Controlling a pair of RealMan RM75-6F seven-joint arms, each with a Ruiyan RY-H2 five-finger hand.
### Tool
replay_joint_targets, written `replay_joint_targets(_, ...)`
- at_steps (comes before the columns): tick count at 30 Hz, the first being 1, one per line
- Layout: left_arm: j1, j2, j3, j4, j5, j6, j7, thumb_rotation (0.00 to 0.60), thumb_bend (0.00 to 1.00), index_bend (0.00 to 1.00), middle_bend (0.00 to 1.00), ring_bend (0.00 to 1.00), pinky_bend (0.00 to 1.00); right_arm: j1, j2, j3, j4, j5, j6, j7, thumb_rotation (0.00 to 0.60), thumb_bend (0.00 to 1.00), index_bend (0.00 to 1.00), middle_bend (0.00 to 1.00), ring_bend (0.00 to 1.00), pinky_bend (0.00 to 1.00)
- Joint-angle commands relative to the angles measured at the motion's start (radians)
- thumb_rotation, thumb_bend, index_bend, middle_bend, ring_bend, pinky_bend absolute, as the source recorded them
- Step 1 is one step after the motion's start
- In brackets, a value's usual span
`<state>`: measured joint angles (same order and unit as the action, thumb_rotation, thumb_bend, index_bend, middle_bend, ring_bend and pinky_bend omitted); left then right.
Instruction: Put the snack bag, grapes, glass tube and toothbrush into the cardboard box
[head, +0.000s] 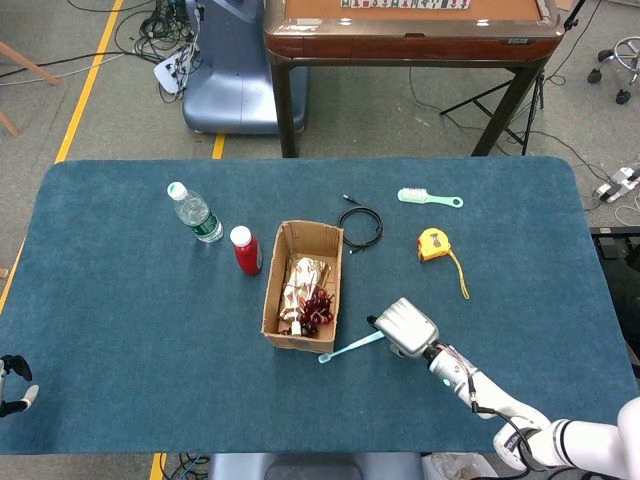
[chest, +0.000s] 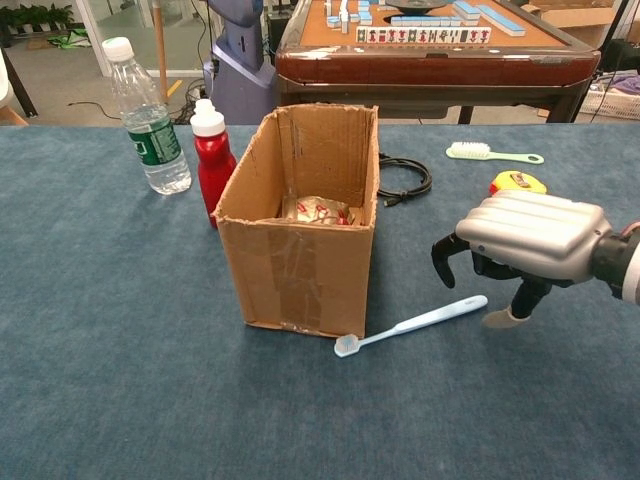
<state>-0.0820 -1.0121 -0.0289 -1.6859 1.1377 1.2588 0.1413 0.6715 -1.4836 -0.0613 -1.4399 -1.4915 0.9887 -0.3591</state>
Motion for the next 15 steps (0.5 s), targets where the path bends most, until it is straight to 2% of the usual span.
replay_joint_targets(1,0.0,0.0,0.0,-0.001,0.001,0.001,-0.001,0.6,0.28,0.56,0.46,0.37,0.65,0.0,-0.007,0.002,0.007,0.001,-0.011,0.002,0.6,0.03,0.49,1.0,1.0,1.0)
replay_joint_targets(9,0.001,0.001,0.0,-0.001,0.003,0.002,-0.002,0.6,0.28,0.56,0.46,0.37,0.65,0.002,-0.022,0.022,0.008,0.035,-0.052,0.008,0.6,0.19,0.5,1.0,1.0,1.0)
replay_joint_targets(15,0.0,0.002,0.0,-0.001,0.003,0.001,-0.003,0.6,0.28,0.56,0.46,0.37,0.65,-0.014,-0.007,0.044,-0.058,0.097,-0.05,-0.055,0.6,0.23,0.5,1.0,1.0,1.0)
